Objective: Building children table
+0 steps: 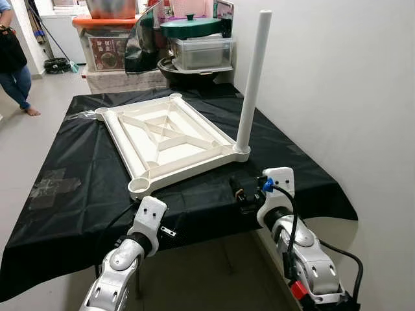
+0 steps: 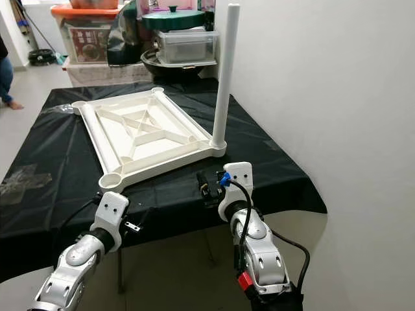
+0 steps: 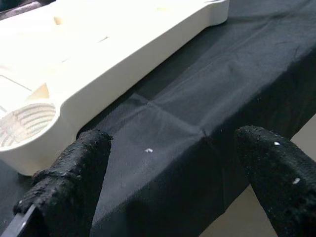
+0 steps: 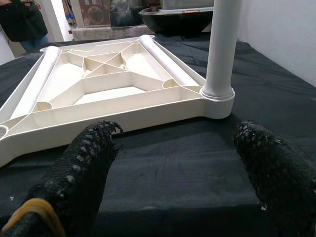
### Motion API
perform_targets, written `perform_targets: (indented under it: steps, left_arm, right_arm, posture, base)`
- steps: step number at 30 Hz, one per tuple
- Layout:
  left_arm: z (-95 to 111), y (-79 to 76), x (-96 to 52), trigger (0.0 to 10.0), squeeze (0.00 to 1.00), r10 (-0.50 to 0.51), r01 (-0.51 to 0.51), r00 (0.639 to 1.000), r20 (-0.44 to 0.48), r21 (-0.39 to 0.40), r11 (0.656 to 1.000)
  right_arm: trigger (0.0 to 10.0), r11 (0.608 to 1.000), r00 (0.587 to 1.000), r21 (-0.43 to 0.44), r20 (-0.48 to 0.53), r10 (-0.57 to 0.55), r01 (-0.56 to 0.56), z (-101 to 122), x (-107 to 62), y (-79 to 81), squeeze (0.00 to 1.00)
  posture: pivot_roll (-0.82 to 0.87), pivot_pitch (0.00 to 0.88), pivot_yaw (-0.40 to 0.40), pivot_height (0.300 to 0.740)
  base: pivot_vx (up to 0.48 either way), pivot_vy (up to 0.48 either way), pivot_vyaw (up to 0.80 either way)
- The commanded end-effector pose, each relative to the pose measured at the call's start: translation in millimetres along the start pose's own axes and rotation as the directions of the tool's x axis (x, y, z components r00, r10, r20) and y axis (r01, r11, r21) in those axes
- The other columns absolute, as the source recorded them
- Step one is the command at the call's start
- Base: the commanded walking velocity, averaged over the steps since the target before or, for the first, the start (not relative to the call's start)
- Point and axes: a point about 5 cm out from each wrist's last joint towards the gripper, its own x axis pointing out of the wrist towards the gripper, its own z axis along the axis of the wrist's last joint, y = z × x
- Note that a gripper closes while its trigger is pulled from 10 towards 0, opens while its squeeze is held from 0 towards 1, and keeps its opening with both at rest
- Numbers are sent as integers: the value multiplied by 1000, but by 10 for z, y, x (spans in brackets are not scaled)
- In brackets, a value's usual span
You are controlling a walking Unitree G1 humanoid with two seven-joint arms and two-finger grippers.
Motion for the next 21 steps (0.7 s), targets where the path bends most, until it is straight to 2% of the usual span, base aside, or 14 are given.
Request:
perform_targets:
  steps: [1,21]
  left_arm:
    - [-8,43,-27,10000,0,14,-14,1000,-11,17,1000]
    - [-20,39,-42,10000,0,14,-13,1000,-23,23,1000]
  right_arm:
    - [10000,1000,1000,-14,11,2,-2,5,-6,17,0]
    - [10000,1000,1000,-24,14,7,-6,-9,-32,16,0]
  posture:
    - [33,0,-42,740]
    - [29,0,-38,740]
  base:
    - [0,0,0]
    - [0,0,0]
